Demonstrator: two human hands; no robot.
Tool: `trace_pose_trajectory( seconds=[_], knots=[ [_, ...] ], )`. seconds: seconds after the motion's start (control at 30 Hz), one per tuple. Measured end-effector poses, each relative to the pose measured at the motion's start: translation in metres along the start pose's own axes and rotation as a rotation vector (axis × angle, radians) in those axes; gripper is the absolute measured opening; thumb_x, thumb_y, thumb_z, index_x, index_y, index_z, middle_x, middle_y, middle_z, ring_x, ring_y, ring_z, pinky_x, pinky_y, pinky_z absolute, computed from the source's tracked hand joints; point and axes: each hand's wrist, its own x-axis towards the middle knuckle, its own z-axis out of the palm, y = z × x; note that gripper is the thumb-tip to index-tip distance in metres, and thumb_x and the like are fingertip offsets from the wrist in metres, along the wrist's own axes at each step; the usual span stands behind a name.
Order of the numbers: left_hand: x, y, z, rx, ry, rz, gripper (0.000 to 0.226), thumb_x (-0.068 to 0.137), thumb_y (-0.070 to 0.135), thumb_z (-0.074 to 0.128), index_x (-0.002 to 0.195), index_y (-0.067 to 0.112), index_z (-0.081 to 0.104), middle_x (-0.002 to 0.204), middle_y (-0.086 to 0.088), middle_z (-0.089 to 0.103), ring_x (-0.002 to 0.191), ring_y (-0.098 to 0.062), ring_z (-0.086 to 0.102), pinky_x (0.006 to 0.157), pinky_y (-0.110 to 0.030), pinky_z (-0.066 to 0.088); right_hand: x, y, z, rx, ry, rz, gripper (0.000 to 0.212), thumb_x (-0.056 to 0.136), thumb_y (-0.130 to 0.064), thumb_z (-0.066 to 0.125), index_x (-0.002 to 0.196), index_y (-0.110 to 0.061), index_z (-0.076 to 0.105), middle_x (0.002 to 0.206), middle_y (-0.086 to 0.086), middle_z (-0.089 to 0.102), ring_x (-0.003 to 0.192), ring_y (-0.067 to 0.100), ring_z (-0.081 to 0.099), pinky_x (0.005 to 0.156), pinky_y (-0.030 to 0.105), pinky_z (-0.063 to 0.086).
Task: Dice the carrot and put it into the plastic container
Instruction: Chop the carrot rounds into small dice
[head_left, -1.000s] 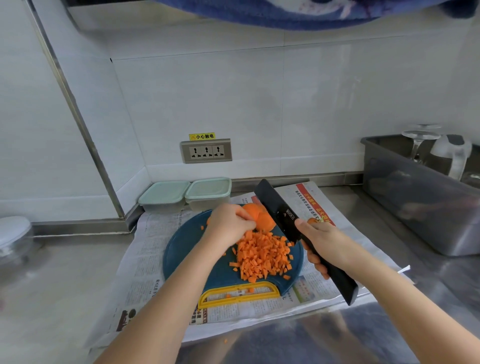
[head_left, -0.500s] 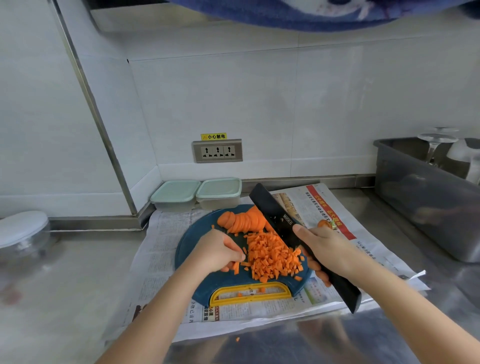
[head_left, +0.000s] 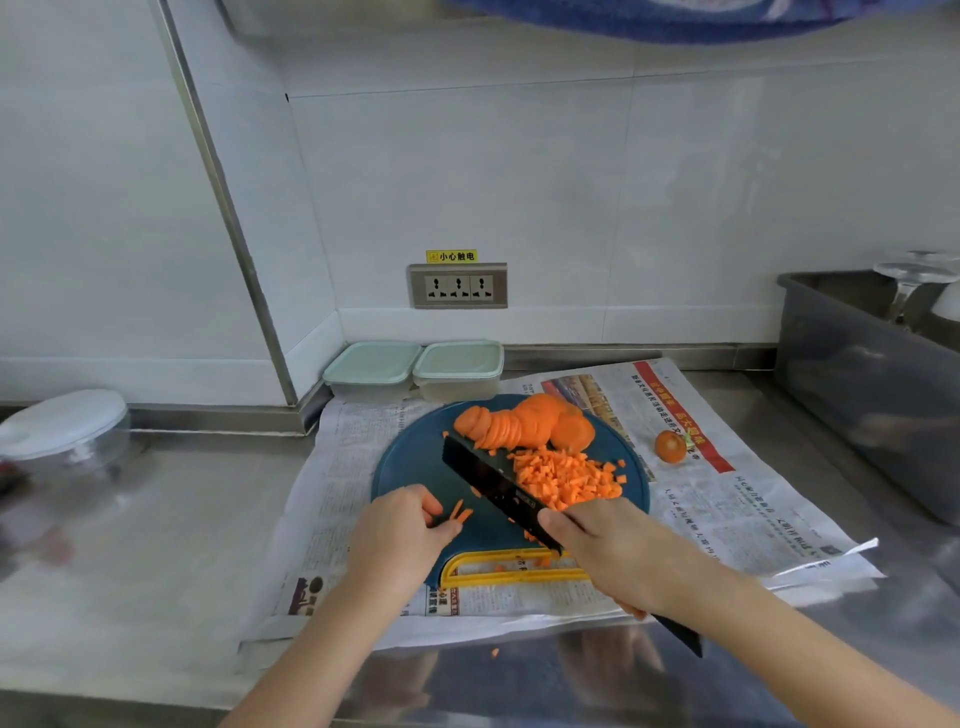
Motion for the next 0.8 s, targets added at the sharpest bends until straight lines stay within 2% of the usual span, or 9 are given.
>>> trace_pose_trajectory(
  seconds=[0.13,0.3,0.37,0.43,0.53,0.67,0.73,0.8],
  knots=[
    [-0.005,-0.002,0.005,-0.058,0.056,0.008,0.011,0.087,0.031,0.066,0.093,0.022,0.070,0.081,0.014,0.067,0.072,-0.003,0.062,0.065,-0.020,0.051,0.003,-0.003,0.010,-0.037,-0.024,-0.039,0.051,0.101,-0.043,0.036,0.059,-0.015,0.041,0.055,-0.001,0.040,0.048,0.010,0.034,0.053,0.027,0.031],
    [-0.004,-0.004,0.009,-0.054,0.083,0.021,0.011,0.087,0.033,0.067,0.087,0.023,0.070,0.079,0.011,0.067,0.069,-0.004,0.062,0.063,-0.021,0.051,0.008,-0.010,0.011,-0.074,-0.042,-0.051,0.050,0.102,-0.041,0.035,0.059,-0.016,0.042,0.056,-0.001,0.042,0.049,0.011,0.035,0.054,0.029,0.033],
    [-0.005,-0.005,0.011,-0.054,0.096,0.035,0.013,0.086,0.034,0.067,0.084,0.022,0.070,0.077,0.011,0.067,0.067,-0.005,0.061,0.062,-0.022,0.051,0.012,-0.011,0.014,-0.098,-0.053,-0.036,0.049,0.102,-0.041,0.035,0.060,-0.016,0.043,0.057,-0.001,0.043,0.049,0.011,0.037,0.051,0.025,0.032],
    [-0.005,-0.007,0.013,-0.069,0.114,0.050,0.014,0.086,0.034,0.067,0.082,0.021,0.070,0.074,0.010,0.066,0.066,-0.005,0.061,0.062,-0.023,0.051,0.014,-0.013,0.016,-0.125,-0.061,-0.019,0.047,0.103,-0.040,0.033,0.063,-0.017,0.044,0.061,-0.001,0.046,0.052,0.010,0.040,0.050,0.022,0.031],
    [-0.005,-0.008,0.015,-0.094,0.134,0.074,0.012,0.086,0.031,0.068,0.081,0.020,0.070,0.072,0.010,0.065,0.066,-0.006,0.060,0.062,-0.022,0.049,0.016,-0.021,0.019,-0.153,-0.089,-0.007,0.044,0.104,-0.036,0.029,0.066,-0.020,0.042,0.065,0.000,0.048,0.059,0.015,0.046,0.055,0.028,0.035],
    [-0.004,-0.009,0.014,-0.118,0.094,0.099,0.009,0.084,0.030,0.070,0.081,0.022,0.071,0.072,0.012,0.065,0.066,-0.004,0.060,0.064,-0.023,0.050,0.033,-0.030,0.029,-0.178,-0.053,0.042,0.043,0.104,-0.034,0.022,0.081,-0.012,0.050,0.068,0.000,0.045,0.069,0.021,0.052,0.058,0.029,0.041],
    [-0.005,-0.009,0.014,-0.152,0.072,0.088,0.009,0.084,0.030,0.070,0.083,0.022,0.073,0.075,0.010,0.068,0.069,-0.004,0.062,0.067,-0.026,0.052,0.038,-0.033,0.032,-0.194,-0.065,0.048,0.044,0.105,-0.035,0.021,0.077,-0.013,0.047,0.068,0.001,0.045,0.065,0.020,0.052,0.047,0.023,0.042],
    [-0.007,-0.010,0.014,-0.200,0.069,0.064,0.009,0.084,0.030,0.070,0.084,0.022,0.074,0.076,0.009,0.071,0.070,-0.005,0.064,0.069,-0.029,0.054,0.039,-0.034,0.027,-0.124,-0.079,0.060,0.045,0.104,-0.038,0.025,0.074,-0.013,0.047,0.065,0.002,0.046,0.049,0.013,0.046,0.030,0.014,0.034]
  ],
)
